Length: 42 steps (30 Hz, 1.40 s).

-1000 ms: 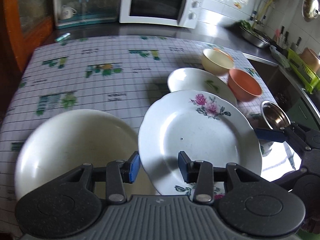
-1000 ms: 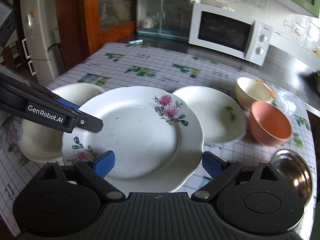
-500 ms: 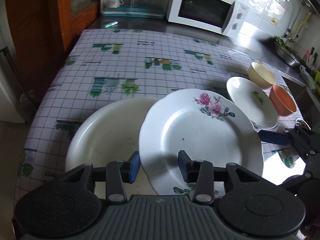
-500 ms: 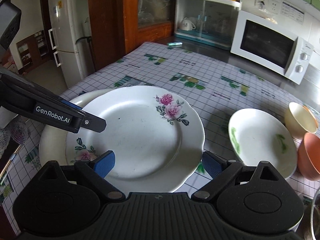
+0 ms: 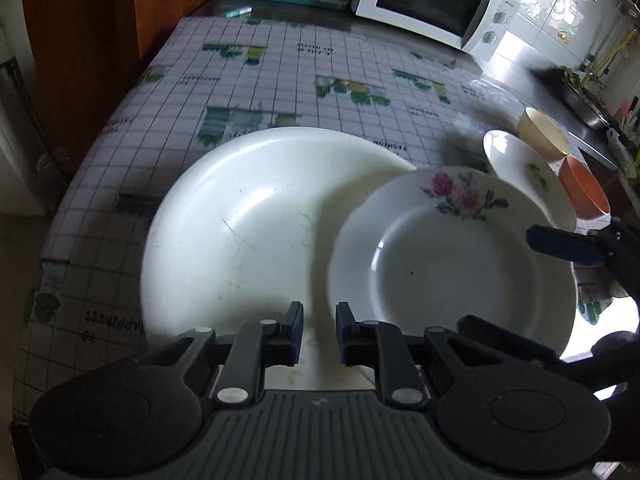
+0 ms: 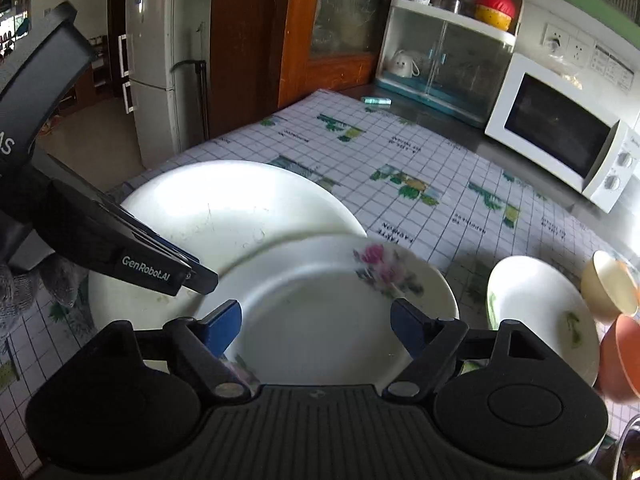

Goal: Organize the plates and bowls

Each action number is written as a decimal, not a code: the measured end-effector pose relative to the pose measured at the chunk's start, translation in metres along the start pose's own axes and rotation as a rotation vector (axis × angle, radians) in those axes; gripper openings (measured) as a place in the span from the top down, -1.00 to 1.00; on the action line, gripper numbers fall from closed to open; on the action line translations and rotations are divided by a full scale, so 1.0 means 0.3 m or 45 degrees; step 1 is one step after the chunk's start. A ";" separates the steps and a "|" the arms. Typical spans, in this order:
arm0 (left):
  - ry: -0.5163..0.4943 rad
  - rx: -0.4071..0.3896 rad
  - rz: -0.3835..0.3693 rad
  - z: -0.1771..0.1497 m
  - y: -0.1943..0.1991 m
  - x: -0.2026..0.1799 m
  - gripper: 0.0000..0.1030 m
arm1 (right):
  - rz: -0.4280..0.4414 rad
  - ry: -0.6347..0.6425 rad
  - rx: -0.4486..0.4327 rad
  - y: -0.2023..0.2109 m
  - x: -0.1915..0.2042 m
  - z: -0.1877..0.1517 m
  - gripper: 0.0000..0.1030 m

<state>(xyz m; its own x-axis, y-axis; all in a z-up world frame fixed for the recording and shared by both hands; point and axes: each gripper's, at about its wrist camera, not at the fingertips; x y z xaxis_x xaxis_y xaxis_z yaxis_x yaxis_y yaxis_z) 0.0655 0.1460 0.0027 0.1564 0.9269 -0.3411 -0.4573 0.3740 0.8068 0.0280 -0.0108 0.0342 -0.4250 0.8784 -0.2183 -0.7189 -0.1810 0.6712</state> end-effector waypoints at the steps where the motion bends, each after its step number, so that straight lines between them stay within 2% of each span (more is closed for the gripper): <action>1: 0.012 0.007 -0.003 -0.005 -0.006 0.010 0.69 | 0.013 0.005 -0.012 0.002 -0.001 -0.007 -1.00; 2: 0.020 0.009 -0.003 -0.009 -0.008 0.018 0.68 | 0.011 0.018 -0.018 0.009 0.004 -0.010 -1.00; 4: 0.024 0.000 0.019 -0.011 -0.004 0.028 0.52 | -0.001 0.037 -0.026 0.017 0.016 -0.008 -1.00; 8: 0.026 -0.009 0.050 -0.002 0.009 0.048 0.43 | 0.025 0.026 -0.012 0.008 0.018 -0.008 -1.00; 10: 0.034 -0.015 0.064 0.002 0.017 0.059 0.30 | 0.026 0.028 -0.011 0.006 0.017 -0.011 -1.00; 15: 0.043 -0.028 0.073 0.012 0.029 0.080 0.22 | 0.044 0.004 0.019 -0.016 0.008 -0.016 -1.00; 19: 0.018 -0.045 0.101 0.026 0.040 0.073 -0.03 | 0.078 -0.003 0.041 -0.038 0.015 -0.022 -1.00; 21: 0.003 -0.055 0.108 0.034 0.050 0.067 -0.06 | 0.092 -0.002 0.050 -0.048 0.024 -0.024 -1.00; 28: -0.062 -0.097 0.135 0.074 0.079 0.036 -0.36 | 0.126 0.007 0.072 -0.075 0.060 -0.021 -1.00; 35: -0.131 -0.118 0.124 0.124 0.072 -0.021 -0.49 | 0.166 -0.039 0.063 -0.071 0.037 -0.008 -1.00; 42: -0.216 -0.120 0.037 0.194 0.007 -0.152 -0.50 | 0.031 -0.117 0.053 -0.041 -0.120 -0.022 -1.00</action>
<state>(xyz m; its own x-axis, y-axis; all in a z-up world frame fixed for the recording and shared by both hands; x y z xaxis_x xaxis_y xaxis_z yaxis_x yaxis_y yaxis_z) 0.1083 0.1063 0.0480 0.2834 0.9321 -0.2255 -0.5424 0.3497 0.7639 0.0486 -0.0432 0.0292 -0.3883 0.9113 -0.1368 -0.6848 -0.1860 0.7046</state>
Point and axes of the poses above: each gripper's, at about its wrist camera, not at the fingertips, and y roughly against the way its jaws point, x to its left, z to its top, and after that the axes turned 10 degrees about -z, right-handed
